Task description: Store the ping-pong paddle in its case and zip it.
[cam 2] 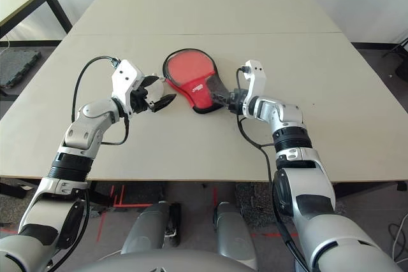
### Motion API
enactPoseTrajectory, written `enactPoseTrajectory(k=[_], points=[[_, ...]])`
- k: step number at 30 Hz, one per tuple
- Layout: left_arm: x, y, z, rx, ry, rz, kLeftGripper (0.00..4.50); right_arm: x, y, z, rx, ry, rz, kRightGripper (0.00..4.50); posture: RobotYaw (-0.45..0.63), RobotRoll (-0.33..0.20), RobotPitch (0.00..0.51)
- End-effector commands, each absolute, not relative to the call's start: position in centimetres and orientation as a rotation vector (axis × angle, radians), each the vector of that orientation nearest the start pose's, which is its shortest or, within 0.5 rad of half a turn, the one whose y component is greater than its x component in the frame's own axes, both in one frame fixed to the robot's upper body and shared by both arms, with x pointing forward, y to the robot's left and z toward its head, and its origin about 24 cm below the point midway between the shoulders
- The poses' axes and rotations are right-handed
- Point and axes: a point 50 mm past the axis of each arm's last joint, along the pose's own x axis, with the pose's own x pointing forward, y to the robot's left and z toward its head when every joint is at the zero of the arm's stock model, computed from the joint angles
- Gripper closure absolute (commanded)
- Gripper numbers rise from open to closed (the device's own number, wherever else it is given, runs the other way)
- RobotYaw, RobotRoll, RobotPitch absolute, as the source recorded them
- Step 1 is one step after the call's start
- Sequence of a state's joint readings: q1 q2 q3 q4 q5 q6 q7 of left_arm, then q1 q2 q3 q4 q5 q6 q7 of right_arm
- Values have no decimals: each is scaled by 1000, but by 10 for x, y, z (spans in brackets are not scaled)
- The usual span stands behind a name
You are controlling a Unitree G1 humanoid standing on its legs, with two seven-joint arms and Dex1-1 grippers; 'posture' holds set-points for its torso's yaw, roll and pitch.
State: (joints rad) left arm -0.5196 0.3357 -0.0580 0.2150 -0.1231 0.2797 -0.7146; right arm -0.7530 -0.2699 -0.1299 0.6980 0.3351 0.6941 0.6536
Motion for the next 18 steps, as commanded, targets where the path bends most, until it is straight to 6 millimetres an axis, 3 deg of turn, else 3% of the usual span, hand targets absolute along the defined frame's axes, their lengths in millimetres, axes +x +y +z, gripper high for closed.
enactPoseTrajectory(k=[1,5,6,18], points=[[330,148,116,229,83,-774,0,355,-157,68,384,584,621,2924,131,0,90],[330,148,116,231,86,-774,0,354,-159,69,389,586,623,4328,128,0,94],[330,149,116,232,86,-774,0,354,-160,69,389,590,622,4461,127,0,95],[330,147,114,228,90,-778,0,338,-180,71,458,622,605,4461,115,0,98]])
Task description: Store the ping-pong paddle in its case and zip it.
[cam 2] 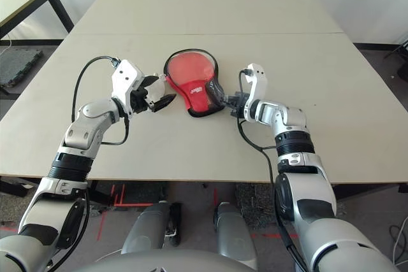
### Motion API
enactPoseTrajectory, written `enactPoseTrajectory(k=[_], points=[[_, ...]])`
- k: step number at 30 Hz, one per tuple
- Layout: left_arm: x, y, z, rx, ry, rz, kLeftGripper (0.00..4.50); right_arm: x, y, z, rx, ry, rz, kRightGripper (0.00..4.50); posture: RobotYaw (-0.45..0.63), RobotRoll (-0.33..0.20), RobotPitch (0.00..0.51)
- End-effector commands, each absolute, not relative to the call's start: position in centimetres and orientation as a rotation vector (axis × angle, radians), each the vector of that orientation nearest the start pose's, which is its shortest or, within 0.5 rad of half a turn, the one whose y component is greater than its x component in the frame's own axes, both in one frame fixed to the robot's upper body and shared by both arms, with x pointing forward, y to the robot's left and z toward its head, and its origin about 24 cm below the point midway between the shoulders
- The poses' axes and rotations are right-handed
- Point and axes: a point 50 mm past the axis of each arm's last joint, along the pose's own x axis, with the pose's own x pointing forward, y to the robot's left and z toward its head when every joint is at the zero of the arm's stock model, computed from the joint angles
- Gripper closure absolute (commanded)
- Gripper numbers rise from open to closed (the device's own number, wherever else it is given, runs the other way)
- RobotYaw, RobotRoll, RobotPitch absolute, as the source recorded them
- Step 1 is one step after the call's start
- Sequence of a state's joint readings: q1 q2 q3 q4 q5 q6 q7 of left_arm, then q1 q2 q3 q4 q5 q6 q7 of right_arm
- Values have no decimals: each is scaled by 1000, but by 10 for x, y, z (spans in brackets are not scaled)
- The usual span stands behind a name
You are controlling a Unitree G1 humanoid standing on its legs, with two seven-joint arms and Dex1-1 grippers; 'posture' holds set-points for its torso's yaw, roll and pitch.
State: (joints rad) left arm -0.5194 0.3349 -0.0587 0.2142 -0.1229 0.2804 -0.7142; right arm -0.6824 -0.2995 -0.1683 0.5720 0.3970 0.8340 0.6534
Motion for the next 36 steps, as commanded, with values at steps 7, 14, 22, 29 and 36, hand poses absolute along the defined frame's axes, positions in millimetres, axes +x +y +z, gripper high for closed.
enactPoseTrajectory(k=[7,14,22,29,36], points=[[331,146,113,226,93,-780,0,320,-199,79,446,635,601,4461,100,0,103],[331,145,111,227,96,-786,0,289,-217,90,413,666,646,4461,85,0,110],[333,143,108,228,101,-795,0,253,-236,95,400,722,679,4461,66,0,116],[335,141,110,233,92,-811,0,222,-260,92,377,802,660,4461,50,0,108],[336,147,115,242,81,-802,0,209,-272,92,356,839,656,4461,45,0,102]])
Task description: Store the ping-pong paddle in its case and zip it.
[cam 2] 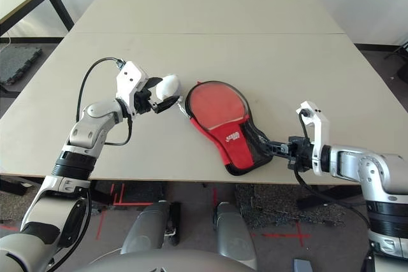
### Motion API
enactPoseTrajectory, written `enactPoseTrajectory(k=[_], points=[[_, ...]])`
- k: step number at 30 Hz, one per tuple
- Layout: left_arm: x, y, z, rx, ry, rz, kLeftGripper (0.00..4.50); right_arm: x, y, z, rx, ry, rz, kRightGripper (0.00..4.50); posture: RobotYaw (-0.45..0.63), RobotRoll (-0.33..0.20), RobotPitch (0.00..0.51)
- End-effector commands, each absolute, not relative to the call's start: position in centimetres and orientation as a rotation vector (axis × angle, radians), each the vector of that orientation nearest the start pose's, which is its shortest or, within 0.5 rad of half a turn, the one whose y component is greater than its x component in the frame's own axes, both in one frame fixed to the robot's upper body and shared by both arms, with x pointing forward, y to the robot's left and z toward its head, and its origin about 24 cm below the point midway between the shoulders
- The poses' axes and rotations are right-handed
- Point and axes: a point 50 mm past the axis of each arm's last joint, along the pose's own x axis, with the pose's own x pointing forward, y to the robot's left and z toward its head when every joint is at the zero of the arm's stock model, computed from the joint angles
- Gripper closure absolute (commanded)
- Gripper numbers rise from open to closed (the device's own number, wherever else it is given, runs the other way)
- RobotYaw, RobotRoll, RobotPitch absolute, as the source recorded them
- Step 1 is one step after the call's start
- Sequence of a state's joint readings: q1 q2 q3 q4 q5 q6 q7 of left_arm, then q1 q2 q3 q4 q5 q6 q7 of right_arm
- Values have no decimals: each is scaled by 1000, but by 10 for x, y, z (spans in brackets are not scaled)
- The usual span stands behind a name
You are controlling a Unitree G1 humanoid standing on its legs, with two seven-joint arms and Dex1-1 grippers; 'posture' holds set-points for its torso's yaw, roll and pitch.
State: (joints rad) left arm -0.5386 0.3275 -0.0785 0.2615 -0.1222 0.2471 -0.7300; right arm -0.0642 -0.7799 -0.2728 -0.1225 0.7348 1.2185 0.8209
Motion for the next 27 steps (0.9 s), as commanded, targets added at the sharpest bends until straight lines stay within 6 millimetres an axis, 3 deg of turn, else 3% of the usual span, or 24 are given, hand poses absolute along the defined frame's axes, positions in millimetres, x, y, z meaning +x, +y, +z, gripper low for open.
enactPoseTrajectory(k=[1,12,13,15,19,24,27], points=[[335,149,115,243,82,-800,0,207,-273,91,357,848,655,4461,45,0,102],[335,151,112,239,83,-786,0,197,-284,87,270,884,645,4461,43,0,103],[335,150,112,237,84,-786,0,198,-286,88,243,880,633,3952,43,0,103],[335,149,111,235,85,-788,0,199,-290,90,220,872,624,3426,43,0,103],[335,152,112,239,87,-784,0,215,-304,123,162,745,641,1890,44,0,101],[337,153,112,244,86,-780,0,234,-305,137,79,680,664,62,52,0,99],[337,153,113,243,84,-776,0,251,-294,139,29,614,679,24,55,0,98]])
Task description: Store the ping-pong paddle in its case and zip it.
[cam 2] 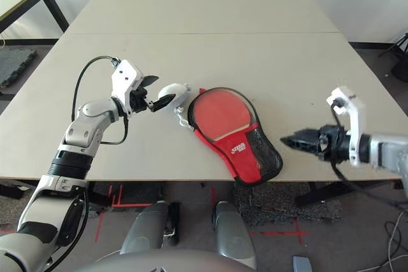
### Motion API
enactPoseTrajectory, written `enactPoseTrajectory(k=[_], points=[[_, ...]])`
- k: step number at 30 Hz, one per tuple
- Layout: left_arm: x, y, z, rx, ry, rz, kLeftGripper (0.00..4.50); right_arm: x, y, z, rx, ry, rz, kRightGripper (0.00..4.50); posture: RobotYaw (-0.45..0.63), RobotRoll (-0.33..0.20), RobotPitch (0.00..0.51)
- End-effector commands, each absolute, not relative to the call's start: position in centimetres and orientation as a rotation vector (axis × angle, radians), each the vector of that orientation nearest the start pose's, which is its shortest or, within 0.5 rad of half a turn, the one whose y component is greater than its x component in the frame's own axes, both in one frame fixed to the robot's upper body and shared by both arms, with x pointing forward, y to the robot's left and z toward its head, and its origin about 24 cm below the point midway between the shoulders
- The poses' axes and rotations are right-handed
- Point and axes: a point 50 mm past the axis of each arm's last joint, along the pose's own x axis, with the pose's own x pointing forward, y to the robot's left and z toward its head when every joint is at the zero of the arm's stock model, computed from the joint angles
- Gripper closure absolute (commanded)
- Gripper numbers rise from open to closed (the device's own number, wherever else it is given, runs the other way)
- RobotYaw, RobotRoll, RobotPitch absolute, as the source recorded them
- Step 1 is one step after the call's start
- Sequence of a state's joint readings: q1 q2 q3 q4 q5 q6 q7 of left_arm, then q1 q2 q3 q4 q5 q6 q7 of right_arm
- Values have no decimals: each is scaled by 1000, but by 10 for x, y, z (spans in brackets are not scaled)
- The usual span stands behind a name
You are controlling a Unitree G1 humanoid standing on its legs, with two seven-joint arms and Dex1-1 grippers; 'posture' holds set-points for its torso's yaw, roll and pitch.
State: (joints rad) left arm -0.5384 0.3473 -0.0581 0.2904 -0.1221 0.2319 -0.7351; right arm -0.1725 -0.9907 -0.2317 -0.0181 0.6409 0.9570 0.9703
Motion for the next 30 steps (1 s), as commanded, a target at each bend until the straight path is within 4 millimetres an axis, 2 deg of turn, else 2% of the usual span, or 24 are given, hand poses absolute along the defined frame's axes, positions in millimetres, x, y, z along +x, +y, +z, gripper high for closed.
enactPoseTrajectory(k=[1,5,9,12,22,30], points=[[337,153,113,243,84,-775,0,258,-288,139,3,584,691,24,55,0,98],[336,153,113,247,83,-776,0,280,-262,132,-152,507,758,24,67,0,97],[336,154,114,249,82,-772,0,293,-232,125,-185,436,874,24,73,0,97],[336,154,115,251,80,-771,0,300,-218,119,-221,441,919,24,80,0,96],[337,153,118,254,73,-768,0,319,-202,106,-194,468,933,24,88,0,97],[337,150,118,255,71,-772,0,321,-198,98,-182,521,952,24,93,0,96]])
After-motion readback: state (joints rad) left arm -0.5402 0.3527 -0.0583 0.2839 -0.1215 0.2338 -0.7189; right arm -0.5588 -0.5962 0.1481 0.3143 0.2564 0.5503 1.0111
